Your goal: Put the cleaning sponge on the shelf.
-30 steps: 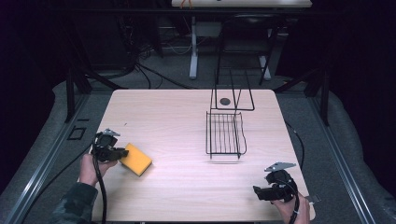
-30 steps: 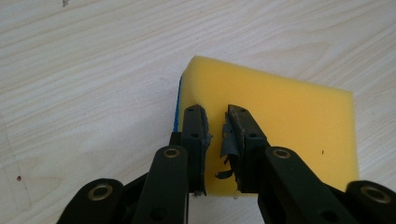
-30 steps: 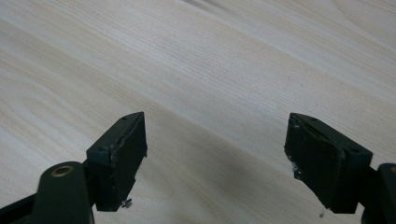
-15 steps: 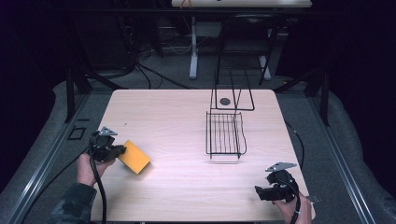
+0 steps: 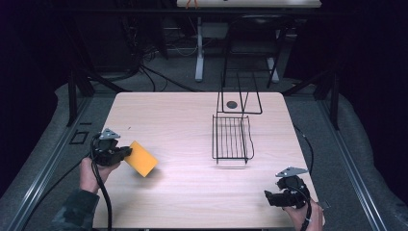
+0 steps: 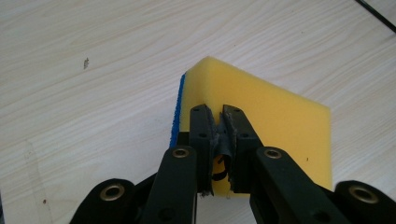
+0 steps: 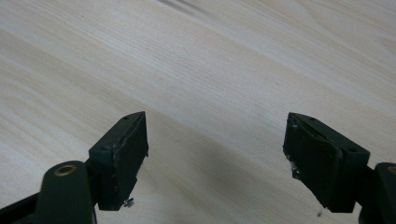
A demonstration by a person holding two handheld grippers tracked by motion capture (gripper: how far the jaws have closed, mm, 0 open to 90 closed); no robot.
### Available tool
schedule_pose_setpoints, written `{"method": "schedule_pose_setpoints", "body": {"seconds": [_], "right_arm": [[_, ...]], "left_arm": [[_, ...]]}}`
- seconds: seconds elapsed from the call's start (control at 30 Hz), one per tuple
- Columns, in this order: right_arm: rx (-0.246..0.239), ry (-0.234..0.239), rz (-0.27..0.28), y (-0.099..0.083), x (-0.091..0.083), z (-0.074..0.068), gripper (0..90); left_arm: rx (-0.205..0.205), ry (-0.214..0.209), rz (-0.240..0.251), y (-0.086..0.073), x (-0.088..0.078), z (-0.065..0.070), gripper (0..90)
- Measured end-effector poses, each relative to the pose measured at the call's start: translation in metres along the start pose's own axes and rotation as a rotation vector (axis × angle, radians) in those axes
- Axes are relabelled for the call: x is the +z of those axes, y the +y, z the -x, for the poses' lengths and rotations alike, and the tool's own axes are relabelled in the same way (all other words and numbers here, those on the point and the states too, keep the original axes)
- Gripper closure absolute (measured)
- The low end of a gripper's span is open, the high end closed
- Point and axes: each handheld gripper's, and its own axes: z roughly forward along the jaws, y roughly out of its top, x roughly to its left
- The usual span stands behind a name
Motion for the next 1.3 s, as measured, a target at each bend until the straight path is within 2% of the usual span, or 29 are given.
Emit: {"method": "schedule_pose_setpoints", "body": {"seconds": [0.1,0.4,0.5,0.77,1.13,1.23,1.3], "right_arm": [[0.005,0.001,-0.007,-0.001,0.001,0.001,21.4],[-0.007,-0.015,-0.006,-0.001,0.002,0.001,21.3],[0.000,-0.016,-0.001,-0.001,0.000,0.001,21.1],[0.007,-0.029,0.013,-0.004,-0.004,0.001,21.2],[0.022,-0.027,0.019,-0.006,-0.006,0.003,21.1],[0.008,-0.026,0.014,-0.005,-0.005,0.000,21.0],[0.005,-0.027,0.018,-0.005,-0.004,-0.001,21.0]], "left_arm": [[0.009,-0.012,0.006,0.002,-0.001,0.005,83.1],[0.001,-0.043,0.033,0.006,-0.004,0.013,83.1],[0.016,-0.038,0.043,0.008,-0.006,0.016,83.0],[0.020,-0.039,0.074,0.012,-0.008,0.026,83.0],[0.028,-0.071,0.098,0.021,-0.007,0.035,83.0],[0.026,-0.094,0.097,0.026,-0.006,0.039,83.0],[0.032,-0.095,0.099,0.028,-0.004,0.041,83.0]]}}
